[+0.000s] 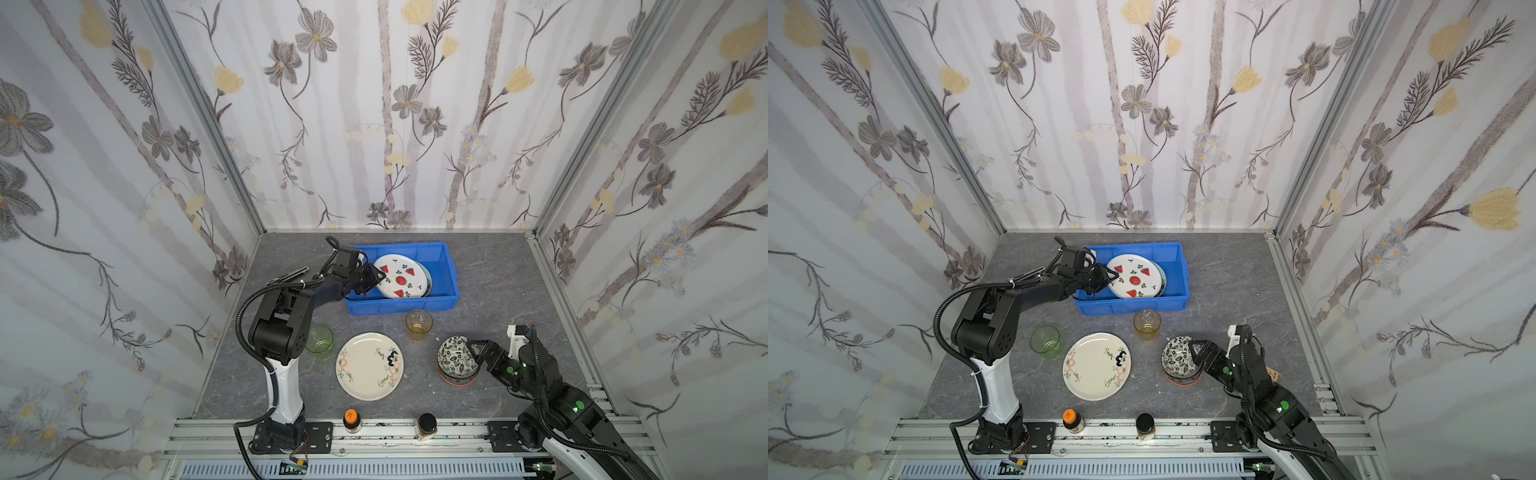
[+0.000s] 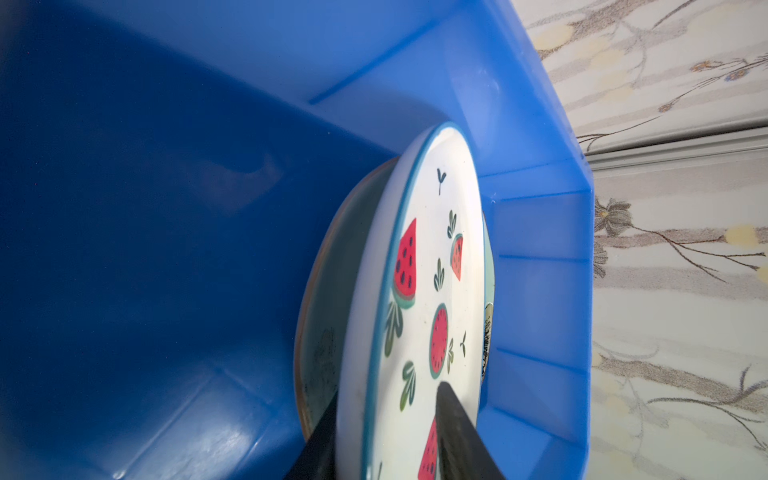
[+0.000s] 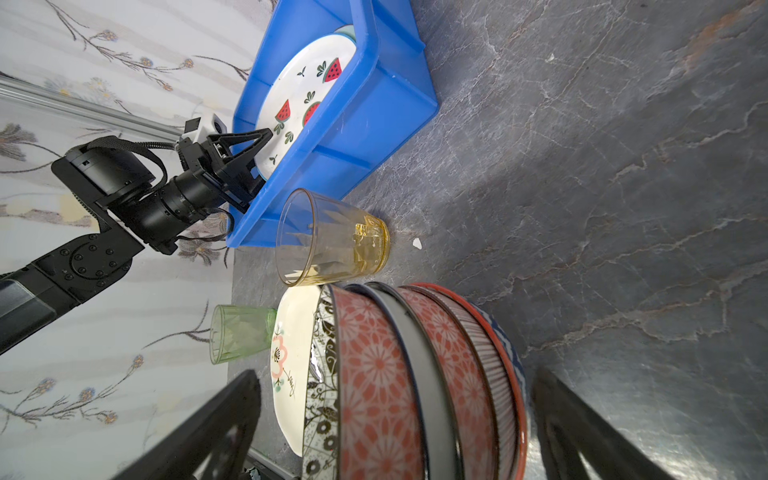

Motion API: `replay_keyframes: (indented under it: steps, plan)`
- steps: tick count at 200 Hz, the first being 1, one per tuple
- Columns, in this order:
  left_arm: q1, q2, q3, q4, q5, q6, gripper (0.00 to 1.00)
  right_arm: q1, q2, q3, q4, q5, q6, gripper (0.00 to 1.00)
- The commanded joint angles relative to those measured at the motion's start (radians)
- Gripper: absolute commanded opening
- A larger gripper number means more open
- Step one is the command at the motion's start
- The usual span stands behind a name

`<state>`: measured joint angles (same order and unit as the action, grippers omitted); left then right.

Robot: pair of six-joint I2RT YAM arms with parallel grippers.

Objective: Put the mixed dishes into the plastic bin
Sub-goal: 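Lower the watermelon plate flat onto the green plate in the bin with the left gripper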

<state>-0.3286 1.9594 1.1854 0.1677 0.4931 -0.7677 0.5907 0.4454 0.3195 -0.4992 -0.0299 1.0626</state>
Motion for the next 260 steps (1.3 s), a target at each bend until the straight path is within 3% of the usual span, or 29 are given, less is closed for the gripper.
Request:
replay_keyframes:
  steps: [1, 56, 92, 260]
  plan:
    - [-0.005, -0.008, -0.004, 0.043, -0.016, 0.010, 0.43, 0.001, 0.009, 0.008, 0.001, 0.006, 0.004, 1.00]
    - [-0.021, -0.046, -0.014, 0.005, -0.073, 0.044, 0.66, 0.001, 0.058, 0.030, 0.018, -0.002, -0.022, 1.00]
    - [-0.039, -0.057, 0.003, -0.057, -0.130, 0.077, 0.74, 0.001, 0.099, 0.046, 0.029, -0.007, -0.046, 1.00]
    - [-0.133, -0.047, 0.096, -0.263, -0.361, 0.181, 0.87, 0.001, 0.180, 0.080, 0.011, 0.006, -0.102, 1.00]
